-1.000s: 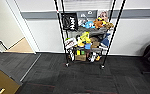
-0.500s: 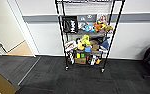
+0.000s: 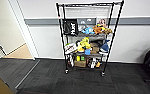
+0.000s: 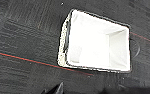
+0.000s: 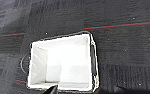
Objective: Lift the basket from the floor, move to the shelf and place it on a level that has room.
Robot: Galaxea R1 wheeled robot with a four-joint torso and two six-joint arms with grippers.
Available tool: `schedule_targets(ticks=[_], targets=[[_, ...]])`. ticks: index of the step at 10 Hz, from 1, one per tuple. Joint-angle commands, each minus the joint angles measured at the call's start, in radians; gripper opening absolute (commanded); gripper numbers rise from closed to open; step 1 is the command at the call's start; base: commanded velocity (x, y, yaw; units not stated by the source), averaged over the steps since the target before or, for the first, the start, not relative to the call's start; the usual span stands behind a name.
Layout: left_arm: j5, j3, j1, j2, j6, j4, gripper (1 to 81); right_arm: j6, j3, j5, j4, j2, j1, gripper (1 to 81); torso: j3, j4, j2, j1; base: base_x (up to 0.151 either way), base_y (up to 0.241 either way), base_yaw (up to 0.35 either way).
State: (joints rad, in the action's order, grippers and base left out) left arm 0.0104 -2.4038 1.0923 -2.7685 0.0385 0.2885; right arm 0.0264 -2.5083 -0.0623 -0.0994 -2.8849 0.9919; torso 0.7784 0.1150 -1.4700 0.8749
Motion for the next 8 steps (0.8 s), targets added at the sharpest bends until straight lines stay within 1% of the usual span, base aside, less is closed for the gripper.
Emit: schedule_targets(ticks=[1, 3, 5, 7, 8], targets=[[0.088, -0.003, -0.108, 0.018, 0.000, 0.008, 81.1, 0.001, 0.005, -0.048, -0.019, 0.007, -0.097, 81.1, 0.000, 0.000, -0.095, 0.061, 0.000, 0.000, 0.000], [0.088, -0.004, -0.107, 0.018, 0.000, 0.008, 81.1, 0.001, 0.005, -0.048, -0.019, 0.005, -0.098, 81.1, 0.000, 0.000, -0.164, 0.104, 0.000, 0.000, 0.000], [0.088, -0.005, -0.116, 0.019, 0.000, 0.008, 81.1, 0.001, 0.005, -0.047, -0.029, 0.005, -0.097, 81.1, 0.087, 0.000, -0.232, 0.147, 0.000, 0.000, 0.000], [0.089, -0.003, -0.119, 0.016, 0.000, 0.004, 81.1, 0.001, -0.007, -0.048, -0.037, 0.005, -0.092, 81.1, 0.116, 0.000, -0.283, 0.179, 0.000, 0.000, 0.000], [0.088, -0.003, -0.119, 0.016, 0.000, 0.003, 81.1, 0.001, -0.007, -0.048, -0.039, 0.005, -0.092, 81.1, 0.142, 0.000, -0.311, 0.196, 0.000, 0.000, 0.000]])
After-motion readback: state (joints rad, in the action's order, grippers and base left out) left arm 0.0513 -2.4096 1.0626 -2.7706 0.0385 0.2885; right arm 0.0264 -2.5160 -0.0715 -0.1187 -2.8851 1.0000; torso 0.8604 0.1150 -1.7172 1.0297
